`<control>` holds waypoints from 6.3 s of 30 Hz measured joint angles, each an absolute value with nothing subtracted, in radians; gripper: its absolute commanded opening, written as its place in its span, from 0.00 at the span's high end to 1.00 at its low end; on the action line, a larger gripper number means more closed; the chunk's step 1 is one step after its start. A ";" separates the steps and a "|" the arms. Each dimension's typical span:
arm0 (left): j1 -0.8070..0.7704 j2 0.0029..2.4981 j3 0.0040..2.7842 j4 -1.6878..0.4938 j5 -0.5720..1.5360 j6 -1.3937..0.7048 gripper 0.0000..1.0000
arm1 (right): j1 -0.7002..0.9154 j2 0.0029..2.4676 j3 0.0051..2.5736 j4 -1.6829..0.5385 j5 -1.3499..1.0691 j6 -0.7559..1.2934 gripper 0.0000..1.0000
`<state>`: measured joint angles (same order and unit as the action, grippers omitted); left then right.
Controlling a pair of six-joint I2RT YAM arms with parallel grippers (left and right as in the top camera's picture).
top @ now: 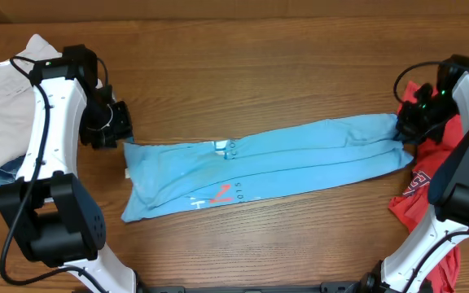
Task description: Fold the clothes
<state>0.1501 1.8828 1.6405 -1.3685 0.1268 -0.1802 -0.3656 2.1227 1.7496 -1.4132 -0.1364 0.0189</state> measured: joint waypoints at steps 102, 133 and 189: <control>0.150 1.870 1.641 -1.360 0.127 -0.180 0.52 | 0.616 2.062 1.588 -1.103 -0.193 -0.059 0.96; 0.150 1.870 1.641 -1.364 0.127 -0.180 0.52 | 0.712 1.979 1.513 -1.150 -0.040 0.091 0.71; 0.150 1.870 1.641 -1.361 0.127 -0.180 0.51 | 0.707 1.906 1.382 -1.085 -0.096 0.201 0.70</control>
<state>0.1501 1.8698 1.6405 -1.3609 0.1272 -0.1799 0.7074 1.9064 1.3823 -1.0847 -0.0963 0.2012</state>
